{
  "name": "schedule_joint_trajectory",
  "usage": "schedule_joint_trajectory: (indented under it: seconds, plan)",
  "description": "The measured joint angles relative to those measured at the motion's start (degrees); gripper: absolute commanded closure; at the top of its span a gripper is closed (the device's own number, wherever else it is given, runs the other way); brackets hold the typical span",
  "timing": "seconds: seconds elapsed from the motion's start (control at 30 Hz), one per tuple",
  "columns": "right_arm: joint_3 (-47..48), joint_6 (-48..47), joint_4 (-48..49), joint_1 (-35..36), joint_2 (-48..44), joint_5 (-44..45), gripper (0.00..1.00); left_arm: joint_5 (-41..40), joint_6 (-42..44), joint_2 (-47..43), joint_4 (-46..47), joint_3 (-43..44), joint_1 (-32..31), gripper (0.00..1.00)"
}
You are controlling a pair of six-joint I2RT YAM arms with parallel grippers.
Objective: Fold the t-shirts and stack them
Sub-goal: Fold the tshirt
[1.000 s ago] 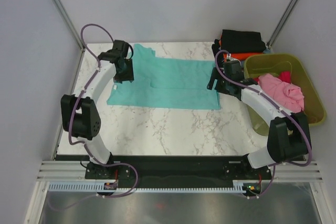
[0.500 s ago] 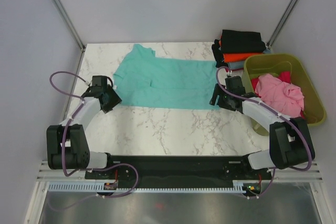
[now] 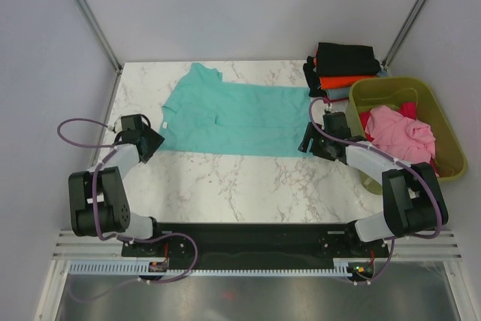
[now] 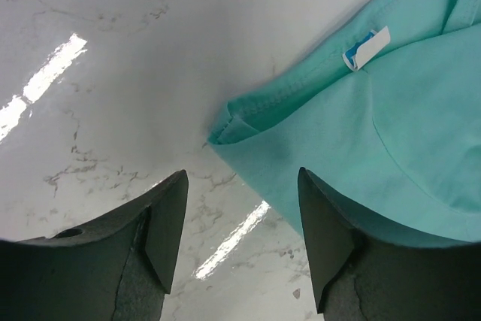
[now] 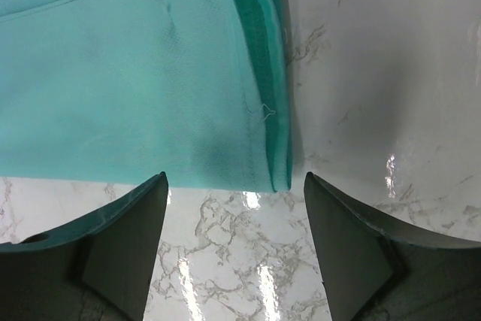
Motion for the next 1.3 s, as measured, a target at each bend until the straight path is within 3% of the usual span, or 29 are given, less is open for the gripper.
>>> schedule_joint_trajectory:
  seconds: [0.33,0.53,0.77,0.8,0.87,0.97,1.1,1.3]
  plan:
    - [-2.8,0.5,1.7,-1.0,-0.1,-0.1,0.23,2.0,-1.3,3.6,12.3,-4.8,0.0,0.48]
    - [-3.8,1.5,3.7,-1.0,0.1,-0.5,0.42,3.4,-1.5,3.0,18.2,-8.4,0.2,0.64]
    - [-5.5,2.3,6.3,-1.0,0.2,-0.5,0.69,5.9,-1.7,3.3,19.0,-9.4,0.9,0.98]
    - [-5.8,2.4,6.6,-1.1,0.2,-0.4,0.79,6.2,-1.7,3.3,19.2,-9.5,1.0,0.98]
    - [-6.0,2.3,6.7,-1.1,0.2,-0.1,0.90,6.5,-1.7,3.4,19.3,-9.5,1.2,0.98]
    - [-6.1,2.2,6.7,-1.0,0.3,0.2,0.98,6.8,-1.7,3.3,19.5,-9.6,1.3,0.98]
    - [-6.1,2.2,4.9,-1.0,-1.5,0.7,1.00,6.5,-1.6,-0.6,18.1,-11.1,1.2,0.98]
    - [-6.1,2.1,-0.1,-1.0,-10.5,1.8,1.00,5.6,-1.7,-14.2,14.1,-13.7,1.2,0.98]
